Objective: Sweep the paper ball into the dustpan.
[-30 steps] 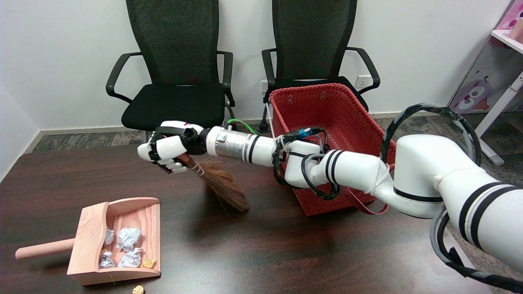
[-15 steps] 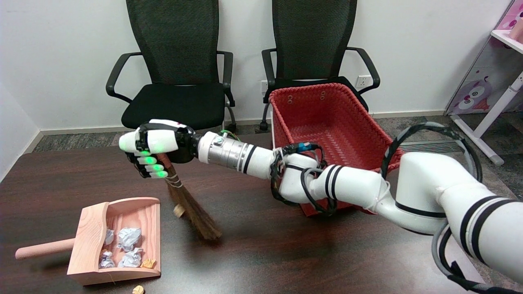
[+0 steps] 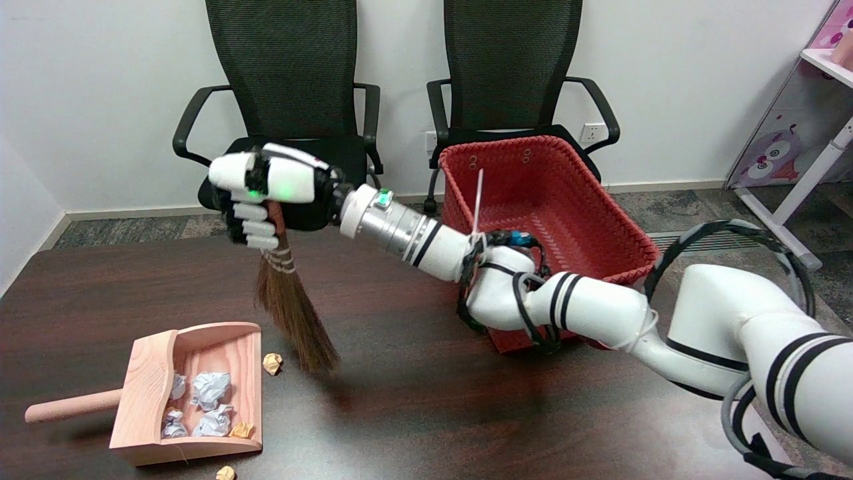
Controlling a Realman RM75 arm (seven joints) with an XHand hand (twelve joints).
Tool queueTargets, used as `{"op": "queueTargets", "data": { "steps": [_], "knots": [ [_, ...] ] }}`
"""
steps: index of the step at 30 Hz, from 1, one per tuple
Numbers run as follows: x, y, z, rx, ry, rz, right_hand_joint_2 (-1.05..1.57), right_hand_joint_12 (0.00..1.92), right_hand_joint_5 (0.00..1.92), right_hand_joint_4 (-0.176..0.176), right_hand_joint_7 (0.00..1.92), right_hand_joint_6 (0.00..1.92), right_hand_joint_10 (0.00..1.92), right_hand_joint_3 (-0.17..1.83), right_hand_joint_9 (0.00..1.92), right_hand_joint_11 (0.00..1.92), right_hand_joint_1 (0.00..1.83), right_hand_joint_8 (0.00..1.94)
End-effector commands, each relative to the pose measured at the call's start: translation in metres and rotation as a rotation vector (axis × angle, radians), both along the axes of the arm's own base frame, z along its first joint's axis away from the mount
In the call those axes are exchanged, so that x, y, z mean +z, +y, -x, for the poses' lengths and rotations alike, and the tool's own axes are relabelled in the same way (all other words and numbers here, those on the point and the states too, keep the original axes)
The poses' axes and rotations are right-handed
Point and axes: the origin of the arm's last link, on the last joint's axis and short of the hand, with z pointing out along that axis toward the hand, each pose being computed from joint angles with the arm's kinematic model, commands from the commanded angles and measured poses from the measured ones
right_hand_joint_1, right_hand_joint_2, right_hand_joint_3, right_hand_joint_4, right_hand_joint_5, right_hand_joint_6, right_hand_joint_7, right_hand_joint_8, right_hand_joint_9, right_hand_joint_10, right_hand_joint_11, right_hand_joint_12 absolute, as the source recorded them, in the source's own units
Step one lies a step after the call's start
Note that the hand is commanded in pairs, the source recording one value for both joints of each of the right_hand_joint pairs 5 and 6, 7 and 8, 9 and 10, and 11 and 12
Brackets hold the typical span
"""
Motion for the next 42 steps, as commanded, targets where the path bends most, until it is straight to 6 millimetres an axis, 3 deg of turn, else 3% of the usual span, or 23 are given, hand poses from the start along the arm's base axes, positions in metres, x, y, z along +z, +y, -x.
{"op": "queueTargets", "data": {
  "steps": [1, 7, 14, 24, 31, 38, 42],
  "knots": [
    [0.061, 0.007, -0.055, 0.196, -0.002, 0.185, 1.18, 1.92, 1.92, -0.008, 1.92, 1.92, 1.92, 1.79, 1.92, 1.92, 0.83, 1.92],
    [0.079, 0.016, -0.057, 0.187, 0.045, 0.3, 1.29, 1.92, 1.92, -0.004, 1.92, 1.92, 1.92, 1.8, 1.92, 1.92, 0.78, 1.92],
    [0.078, 0.028, -0.057, 0.174, 0.16, 0.338, 1.43, 1.92, 1.92, 0.0, 1.92, 1.92, 1.92, 1.76, 1.92, 1.92, 0.74, 1.92],
    [0.023, 0.058, -0.041, 0.111, 0.266, 0.213, 1.52, 1.92, 1.92, 0.003, 1.92, 1.92, 1.92, 1.76, 1.92, 1.92, 0.73, 1.92],
    [-0.002, 0.071, -0.034, 0.155, 0.307, 0.212, 1.54, 1.92, 1.92, 0.005, 1.92, 1.92, 1.92, 1.78, 1.92, 1.92, 0.72, 1.92],
    [-0.034, 0.074, -0.007, 0.227, 0.389, 0.245, 1.57, 1.92, 1.92, 0.009, 1.92, 1.92, 1.92, 1.8, 1.92, 1.92, 0.7, 1.92],
    [-0.051, 0.07, 0.011, 0.263, 0.526, 0.262, 1.57, 1.92, 1.92, 0.009, 1.92, 1.92, 1.92, 1.78, 1.92, 1.92, 0.71, 1.92]
  ]
}}
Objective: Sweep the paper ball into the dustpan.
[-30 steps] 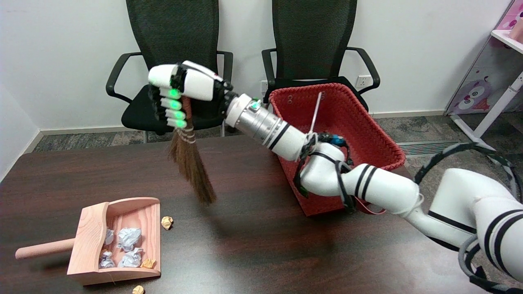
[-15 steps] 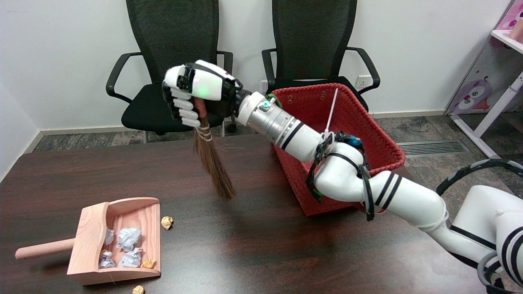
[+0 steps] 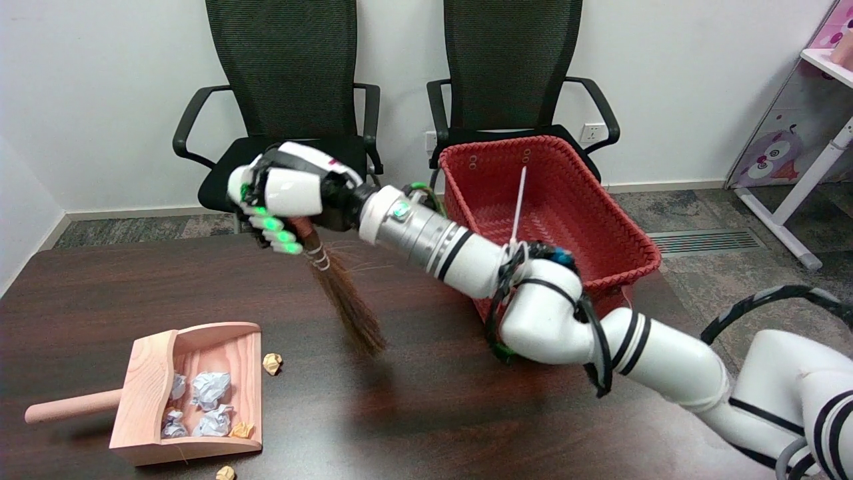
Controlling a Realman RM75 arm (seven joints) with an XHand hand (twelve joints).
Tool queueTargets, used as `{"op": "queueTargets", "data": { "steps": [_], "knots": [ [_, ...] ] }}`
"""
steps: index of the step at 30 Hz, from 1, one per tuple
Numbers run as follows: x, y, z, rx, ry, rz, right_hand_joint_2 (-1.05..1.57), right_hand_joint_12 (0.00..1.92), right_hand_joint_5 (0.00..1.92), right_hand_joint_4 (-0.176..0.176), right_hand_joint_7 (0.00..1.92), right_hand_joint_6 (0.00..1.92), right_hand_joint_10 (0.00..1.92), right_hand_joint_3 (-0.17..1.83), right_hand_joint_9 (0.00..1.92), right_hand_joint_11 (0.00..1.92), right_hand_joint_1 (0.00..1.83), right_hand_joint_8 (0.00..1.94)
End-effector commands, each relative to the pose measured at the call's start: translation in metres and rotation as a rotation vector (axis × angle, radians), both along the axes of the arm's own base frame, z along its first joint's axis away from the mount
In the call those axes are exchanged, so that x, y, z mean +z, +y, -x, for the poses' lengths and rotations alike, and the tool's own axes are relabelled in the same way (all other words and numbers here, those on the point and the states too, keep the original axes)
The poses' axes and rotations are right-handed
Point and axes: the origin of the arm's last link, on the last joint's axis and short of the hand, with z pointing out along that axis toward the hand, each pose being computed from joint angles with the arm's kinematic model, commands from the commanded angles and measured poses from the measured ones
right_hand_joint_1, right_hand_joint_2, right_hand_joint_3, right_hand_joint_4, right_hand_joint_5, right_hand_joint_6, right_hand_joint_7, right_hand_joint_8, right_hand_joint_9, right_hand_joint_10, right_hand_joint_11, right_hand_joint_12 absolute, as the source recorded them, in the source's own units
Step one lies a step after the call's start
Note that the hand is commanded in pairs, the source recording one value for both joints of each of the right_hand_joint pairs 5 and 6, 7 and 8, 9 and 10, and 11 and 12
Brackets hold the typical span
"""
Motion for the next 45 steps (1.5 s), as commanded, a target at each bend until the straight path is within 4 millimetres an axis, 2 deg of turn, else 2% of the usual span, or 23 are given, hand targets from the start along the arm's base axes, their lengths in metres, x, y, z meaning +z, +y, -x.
{"op": "queueTargets", "data": {
  "steps": [1, 6, 17, 22, 25, 29, 34, 36, 41, 45],
  "knots": [
    [-0.069, 0.016, 0.048, 0.081, 0.305, 0.04, 1.57, 1.92, 1.92, 0.01, 1.92, 1.92, 1.92, 1.78, 1.92, 1.92, 0.72, 1.92],
    [-0.091, 0.014, 0.058, 0.09, 0.394, 0.046, 1.57, 1.92, 1.92, 0.011, 1.92, 1.92, 1.92, 1.77, 1.92, 1.92, 0.73, 1.92],
    [-0.142, 0.027, 0.059, 0.101, 0.417, 0.003, 1.57, 1.92, 1.92, 0.01, 1.92, 1.92, 1.92, 1.79, 1.92, 1.92, 0.74, 1.92],
    [-0.16, 0.031, 0.058, 0.101, 0.407, -0.011, 1.57, 1.92, 1.92, 0.01, 1.92, 1.92, 1.92, 1.8, 1.92, 1.92, 0.74, 1.92],
    [-0.167, 0.029, 0.065, 0.085, 0.392, -0.01, 1.57, 1.92, 1.92, 0.009, 1.92, 1.92, 1.92, 1.81, 1.92, 1.92, 0.74, 1.92],
    [-0.169, 0.022, 0.081, 0.057, 0.366, 0.009, 1.57, 1.92, 1.92, 0.009, 1.92, 1.92, 1.92, 1.83, 1.92, 1.92, 0.74, 1.92],
    [-0.176, 0.013, 0.096, -0.08, 0.264, 0.013, 1.57, 1.92, 1.92, 0.006, 1.92, 1.92, 1.92, 1.83, 1.92, 1.92, 0.74, 1.92],
    [-0.175, 0.008, 0.098, -0.13, 0.208, 0.02, 1.57, 1.92, 1.92, 0.005, 1.92, 1.92, 1.92, 1.83, 1.92, 1.92, 0.73, 1.92],
    [-0.169, -0.005, 0.106, -0.27, 0.048, 0.036, 1.37, 1.92, 1.92, -0.001, 1.92, 1.92, 1.92, 1.83, 1.92, 1.92, 0.76, 1.92],
    [-0.169, -0.012, 0.099, -0.365, -0.074, 0.03, 1.23, 1.92, 1.92, -0.005, 1.92, 1.92, 1.92, 1.83, 1.92, 1.92, 0.77, 1.92]
  ]
}}
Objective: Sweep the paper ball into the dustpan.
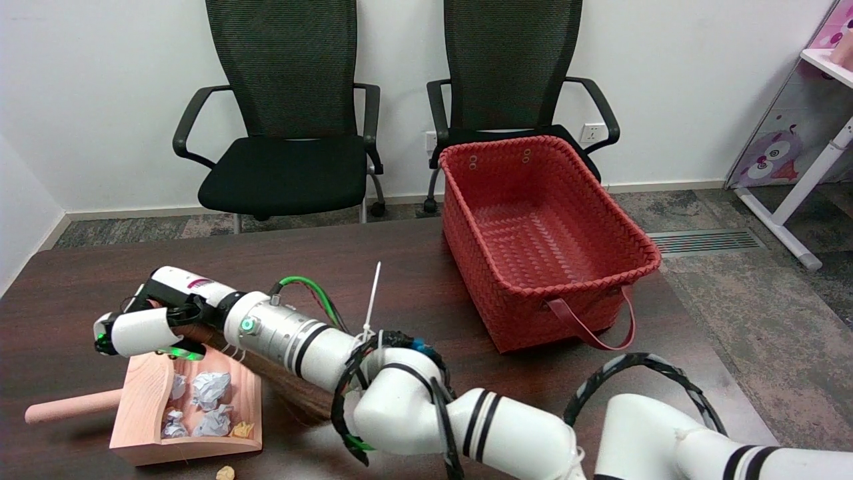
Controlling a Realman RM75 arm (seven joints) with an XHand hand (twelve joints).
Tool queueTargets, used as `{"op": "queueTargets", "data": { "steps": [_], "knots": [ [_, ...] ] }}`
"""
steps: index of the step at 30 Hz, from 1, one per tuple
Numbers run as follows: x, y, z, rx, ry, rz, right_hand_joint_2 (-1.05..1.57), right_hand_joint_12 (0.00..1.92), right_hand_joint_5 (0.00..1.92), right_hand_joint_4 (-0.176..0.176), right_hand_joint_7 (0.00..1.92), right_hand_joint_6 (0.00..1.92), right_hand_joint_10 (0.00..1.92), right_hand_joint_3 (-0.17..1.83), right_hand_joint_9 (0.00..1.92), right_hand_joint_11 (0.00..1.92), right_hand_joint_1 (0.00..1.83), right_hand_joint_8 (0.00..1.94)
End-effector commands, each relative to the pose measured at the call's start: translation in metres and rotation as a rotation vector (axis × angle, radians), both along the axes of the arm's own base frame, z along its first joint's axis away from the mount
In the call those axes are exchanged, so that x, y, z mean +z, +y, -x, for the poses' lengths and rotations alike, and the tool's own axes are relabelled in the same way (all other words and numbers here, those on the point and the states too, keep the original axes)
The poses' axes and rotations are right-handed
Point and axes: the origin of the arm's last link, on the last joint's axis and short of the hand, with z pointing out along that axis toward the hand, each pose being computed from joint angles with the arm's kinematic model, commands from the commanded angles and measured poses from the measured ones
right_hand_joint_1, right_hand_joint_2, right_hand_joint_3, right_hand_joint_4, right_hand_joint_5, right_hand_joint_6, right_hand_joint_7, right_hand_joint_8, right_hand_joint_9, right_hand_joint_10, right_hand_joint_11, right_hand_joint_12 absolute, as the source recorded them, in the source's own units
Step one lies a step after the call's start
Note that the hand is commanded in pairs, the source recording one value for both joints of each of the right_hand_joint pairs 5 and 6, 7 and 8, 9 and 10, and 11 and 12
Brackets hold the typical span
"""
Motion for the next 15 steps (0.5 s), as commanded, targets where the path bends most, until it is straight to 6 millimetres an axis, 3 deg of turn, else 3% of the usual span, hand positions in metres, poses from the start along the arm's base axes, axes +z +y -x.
{"op": "queueTargets", "data": {
  "steps": [1, 7, 15],
  "knots": [
    [-0.014, -0.026, 0.012, -0.338, -0.391, 0.072, 1.21, 1.92, 1.92, -0.005, 1.92, 1.92, 1.92, 1.83, 1.92, 1.92, 0.77, 1.92],
    [-0.007, -0.036, -0.006, -0.451, -0.629, 0.088, 0.94, 1.92, 1.92, -0.007, 1.92, 1.92, 1.92, 1.83, 1.92, 1.92, 0.78, 1.92],
    [0.006, -0.038, -0.039, -0.375, -0.789, 0.039, 0.74, 1.92, 1.92, -0.01, 1.92, 1.92, 1.92, 1.83, 1.92, 1.92, 0.81, 1.92]
  ]
}}
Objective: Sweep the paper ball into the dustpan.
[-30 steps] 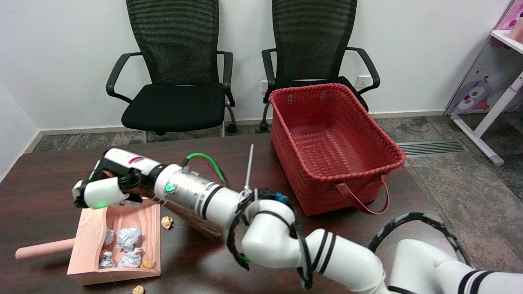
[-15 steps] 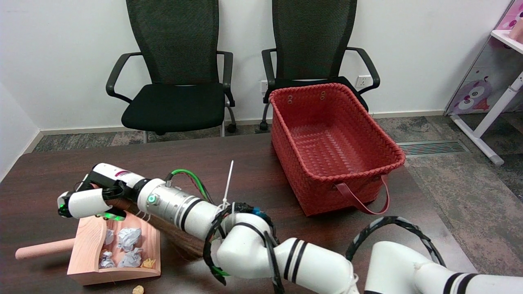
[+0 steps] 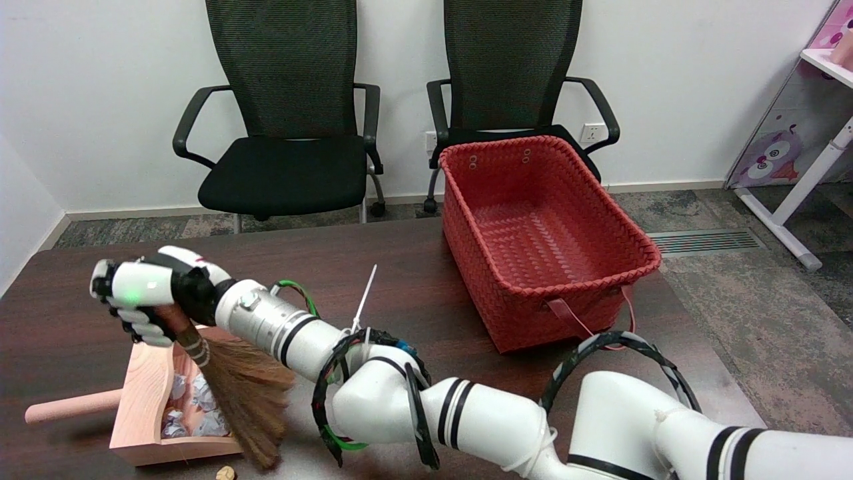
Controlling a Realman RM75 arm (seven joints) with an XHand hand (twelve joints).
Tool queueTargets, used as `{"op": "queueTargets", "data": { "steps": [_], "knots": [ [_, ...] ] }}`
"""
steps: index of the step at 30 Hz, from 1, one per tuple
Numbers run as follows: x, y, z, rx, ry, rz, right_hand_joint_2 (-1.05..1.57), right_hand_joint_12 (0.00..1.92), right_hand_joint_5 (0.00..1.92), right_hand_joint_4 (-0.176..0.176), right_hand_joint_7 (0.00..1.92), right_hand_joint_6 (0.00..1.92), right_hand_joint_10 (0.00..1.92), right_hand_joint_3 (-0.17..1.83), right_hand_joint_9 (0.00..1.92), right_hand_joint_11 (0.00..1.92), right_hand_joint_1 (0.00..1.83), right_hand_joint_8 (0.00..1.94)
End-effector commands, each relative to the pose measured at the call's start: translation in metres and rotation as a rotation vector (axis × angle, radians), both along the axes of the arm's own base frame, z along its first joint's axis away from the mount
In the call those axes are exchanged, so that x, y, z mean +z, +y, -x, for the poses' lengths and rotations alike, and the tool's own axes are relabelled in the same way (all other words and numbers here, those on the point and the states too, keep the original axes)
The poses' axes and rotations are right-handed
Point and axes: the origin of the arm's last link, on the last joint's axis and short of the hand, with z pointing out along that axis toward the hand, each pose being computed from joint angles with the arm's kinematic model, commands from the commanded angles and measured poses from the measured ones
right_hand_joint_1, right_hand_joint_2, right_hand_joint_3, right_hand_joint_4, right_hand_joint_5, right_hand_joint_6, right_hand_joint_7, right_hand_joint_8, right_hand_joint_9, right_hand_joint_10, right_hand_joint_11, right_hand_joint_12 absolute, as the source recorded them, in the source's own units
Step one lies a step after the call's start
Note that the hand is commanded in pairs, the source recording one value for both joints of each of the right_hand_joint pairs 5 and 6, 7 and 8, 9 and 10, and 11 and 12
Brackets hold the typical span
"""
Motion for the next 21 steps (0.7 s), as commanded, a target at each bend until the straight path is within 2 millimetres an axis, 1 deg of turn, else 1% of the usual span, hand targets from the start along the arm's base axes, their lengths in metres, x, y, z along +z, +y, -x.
{"op": "queueTargets", "data": {
  "steps": [1, 5, 12, 15, 17, 19, 21],
  "knots": [
    [0.018, -0.017, -0.046, -0.079, -0.448, 0.034, 0.74, 1.92, 1.92, -0.01, 1.92, 1.92, 1.92, 1.83, 1.92, 1.92, 0.81, 1.92],
    [0.026, -0.011, -0.059, -0.043, -0.505, 0.021, 0.72, 1.92, 1.92, -0.011, 1.92, 1.92, 1.92, 1.83, 1.92, 1.92, 0.82, 1.92],
    [0.043, -0.007, -0.066, -0.064, -0.62, 0.004, 0.67, 1.92, 1.92, -0.012, 1.92, 1.92, 1.92, 1.83, 1.92, 1.92, 0.83, 1.92],
    [0.054, -0.003, -0.074, -0.026, -0.647, 0.0, 0.68, 1.92, 1.92, -0.013, 1.92, 1.92, 1.92, 1.83, 1.92, 1.92, 0.83, 1.92],
    [0.066, 0.0, -0.079, 0.019, -0.654, 0.005, 0.68, 1.92, 1.92, -0.013, 1.92, 1.92, 1.92, 1.81, 1.92, 1.92, 0.83, 1.92],
    [0.077, 0.0, -0.08, 0.055, -0.647, 0.018, 0.7, 1.92, 1.92, -0.014, 1.92, 1.92, 1.92, 1.79, 1.92, 1.92, 0.82, 1.92],
    [0.086, 0.002, -0.08, 0.087, -0.631, 0.03, 0.77, 1.92, 1.92, -0.015, 1.92, 1.92, 1.92, 1.75, 1.92, 1.92, 0.81, 1.92]
  ]
}}
